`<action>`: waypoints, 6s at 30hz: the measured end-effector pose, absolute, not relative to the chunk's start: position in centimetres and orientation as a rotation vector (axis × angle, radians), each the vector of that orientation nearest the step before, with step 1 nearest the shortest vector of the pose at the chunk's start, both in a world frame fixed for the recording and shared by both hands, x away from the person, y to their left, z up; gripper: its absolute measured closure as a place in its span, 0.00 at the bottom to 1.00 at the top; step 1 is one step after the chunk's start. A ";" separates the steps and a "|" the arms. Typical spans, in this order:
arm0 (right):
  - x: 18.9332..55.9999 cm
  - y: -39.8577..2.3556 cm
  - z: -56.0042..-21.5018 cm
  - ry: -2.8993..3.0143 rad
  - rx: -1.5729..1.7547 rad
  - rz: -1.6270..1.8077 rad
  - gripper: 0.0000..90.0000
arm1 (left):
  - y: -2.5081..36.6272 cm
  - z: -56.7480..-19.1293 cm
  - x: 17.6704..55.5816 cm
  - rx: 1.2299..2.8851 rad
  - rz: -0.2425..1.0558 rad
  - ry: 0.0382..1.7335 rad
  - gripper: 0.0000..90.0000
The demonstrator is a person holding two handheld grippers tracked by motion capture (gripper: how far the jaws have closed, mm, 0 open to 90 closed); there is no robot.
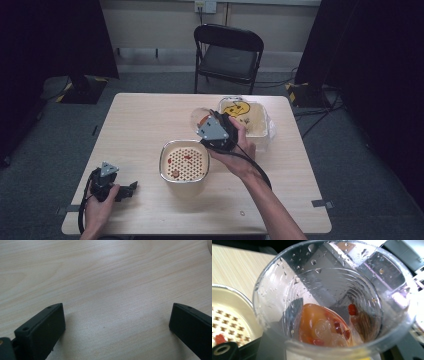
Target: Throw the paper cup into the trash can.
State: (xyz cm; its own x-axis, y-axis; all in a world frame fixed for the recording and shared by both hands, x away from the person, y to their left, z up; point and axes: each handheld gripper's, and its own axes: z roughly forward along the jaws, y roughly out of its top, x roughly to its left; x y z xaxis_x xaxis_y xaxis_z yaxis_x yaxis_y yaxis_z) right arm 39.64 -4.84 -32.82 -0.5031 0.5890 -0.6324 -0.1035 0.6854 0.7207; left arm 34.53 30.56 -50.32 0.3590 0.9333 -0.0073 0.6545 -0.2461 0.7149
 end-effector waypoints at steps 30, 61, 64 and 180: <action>38.0 -1.3 -35.7 1.804 -0.092 0.272 0.52 | 30.6 -50.3 34.5 1.993 0.569 1.373 0.00; 36.9 -0.2 -37.6 1.523 -0.421 -0.154 0.54 | 30.6 -50.3 34.5 1.993 0.569 1.374 0.00; 36.8 -0.2 -37.7 1.498 -0.447 -0.186 0.54 | 30.6 -50.3 34.5 1.993 0.570 1.373 0.00; 47.0 -15.8 -30.2 1.846 1.086 1.452 0.57 | 30.6 -50.3 34.5 1.994 0.569 1.373 0.00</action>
